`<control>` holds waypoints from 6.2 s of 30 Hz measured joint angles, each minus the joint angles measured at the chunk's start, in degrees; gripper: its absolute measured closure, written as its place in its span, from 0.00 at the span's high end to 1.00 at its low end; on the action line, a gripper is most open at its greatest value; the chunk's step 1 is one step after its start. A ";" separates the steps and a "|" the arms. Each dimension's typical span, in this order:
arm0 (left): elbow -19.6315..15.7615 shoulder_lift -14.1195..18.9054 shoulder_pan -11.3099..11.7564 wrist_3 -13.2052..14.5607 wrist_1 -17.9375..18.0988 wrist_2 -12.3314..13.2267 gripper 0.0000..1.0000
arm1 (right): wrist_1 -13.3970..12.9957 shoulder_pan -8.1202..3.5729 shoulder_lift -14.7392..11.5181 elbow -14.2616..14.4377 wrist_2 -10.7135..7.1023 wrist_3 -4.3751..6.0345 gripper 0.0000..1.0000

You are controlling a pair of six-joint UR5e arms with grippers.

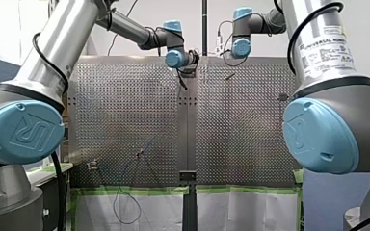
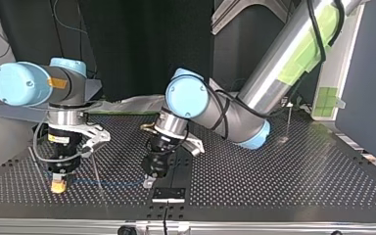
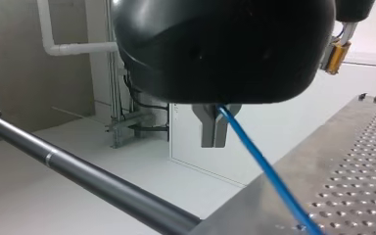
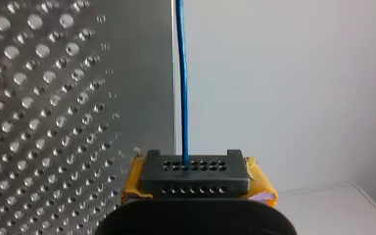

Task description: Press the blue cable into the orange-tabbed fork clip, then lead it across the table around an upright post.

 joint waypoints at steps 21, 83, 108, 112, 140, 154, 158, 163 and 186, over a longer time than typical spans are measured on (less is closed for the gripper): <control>2.12 -4.62 -2.68 -1.55 0.10 -0.47 0.00 | 1.20 -4.99 0.49 1.18 -0.02 0.07 0.00; 2.14 -11.71 -3.47 3.08 2.35 -0.18 0.85 | -5.62 -9.10 10.58 12.10 -3.49 1.01 0.00; 2.14 -11.69 -4.96 6.68 -2.07 -1.31 0.94 | -18.10 -10.80 10.80 24.58 -3.51 1.48 0.00; 2.14 -11.69 -5.00 6.71 -2.23 -1.34 0.94 | -19.87 -10.91 11.10 26.35 -3.35 2.07 0.00; 2.14 -11.70 -4.89 6.54 -2.56 -1.44 0.94 | -34.42 -10.82 21.16 39.44 -1.01 1.40 0.00; 2.14 -11.70 -4.64 6.53 -2.74 -1.44 0.94 | -41.72 -11.86 25.47 39.57 0.59 2.55 0.00; 2.14 -11.72 -4.65 6.58 -2.75 -1.44 0.94 | -43.58 -12.85 26.68 39.56 1.44 2.85 0.00; 2.14 -11.70 -4.60 6.62 -2.72 -1.44 0.94 | -46.18 -14.19 29.12 39.57 2.55 3.28 0.00; 2.15 -11.69 -4.32 6.62 -2.78 -1.44 0.94 | -57.62 -14.54 34.66 45.05 4.05 3.43 0.00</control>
